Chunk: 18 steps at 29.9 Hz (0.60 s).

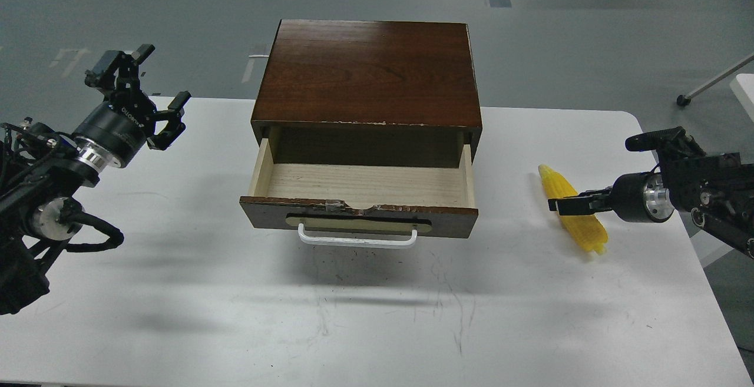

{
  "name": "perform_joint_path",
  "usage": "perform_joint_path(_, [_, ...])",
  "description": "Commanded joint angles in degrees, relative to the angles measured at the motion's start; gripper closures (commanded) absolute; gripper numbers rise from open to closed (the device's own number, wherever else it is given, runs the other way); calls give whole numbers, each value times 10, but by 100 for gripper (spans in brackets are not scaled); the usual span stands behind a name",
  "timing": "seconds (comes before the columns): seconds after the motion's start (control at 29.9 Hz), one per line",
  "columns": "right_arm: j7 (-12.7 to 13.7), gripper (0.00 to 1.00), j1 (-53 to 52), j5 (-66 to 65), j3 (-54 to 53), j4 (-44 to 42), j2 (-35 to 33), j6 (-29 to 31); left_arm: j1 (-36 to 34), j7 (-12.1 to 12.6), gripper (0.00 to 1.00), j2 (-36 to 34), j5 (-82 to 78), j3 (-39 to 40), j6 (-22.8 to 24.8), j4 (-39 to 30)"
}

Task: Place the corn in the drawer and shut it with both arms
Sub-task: 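Lower the right gripper onto the corn cob and close it, then lift the corn cob and carry it over the open drawer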

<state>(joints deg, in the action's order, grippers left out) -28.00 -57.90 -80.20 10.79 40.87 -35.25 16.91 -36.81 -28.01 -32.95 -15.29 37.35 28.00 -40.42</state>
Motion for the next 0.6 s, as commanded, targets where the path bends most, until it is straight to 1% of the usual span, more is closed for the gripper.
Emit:
perform_joint_path(0.0, [0, 10, 1, 0, 17, 0, 0, 0, 2, 0, 0, -2, 0, 0, 0, 0])
perform_joint_path(0.03, [0, 11, 1, 0, 18, 0, 0, 0, 2, 0, 0, -3, 0, 0, 0, 0])
perform_joint_path(0.1, [0, 20, 2, 0, 20, 1, 0, 0, 2, 0, 0, -4, 0, 0, 0, 0])
perform_joint_path(0.17, [0, 54, 2, 0, 20, 1, -1, 0, 2, 0, 0, -4, 0, 0, 0, 0])
perform_joint_path(0.2, [0, 63, 2, 0, 20, 2, -2, 0, 2, 0, 0, -4, 0, 0, 0, 0])
perform_joint_path(0.23, [0, 78, 2, 1, 20, 3, -3, 0, 2, 0, 0, -4, 0, 0, 0, 0])
perform_joint_path(0.33, [0, 95, 2, 2, 20, 8, -6, 0, 2, 0, 0, -4, 0, 0, 0, 0])
perform_joint_path(0.5, [0, 96, -7, 7, 14, 38, -26, 1, 2, 0, 0, -4, 0, 2, 0, 0])
perform_joint_path(0.57, [0, 96, -36, 8, 11, 72, -48, 1, 2, 0, 0, -4, 1, 3, 0, 2])
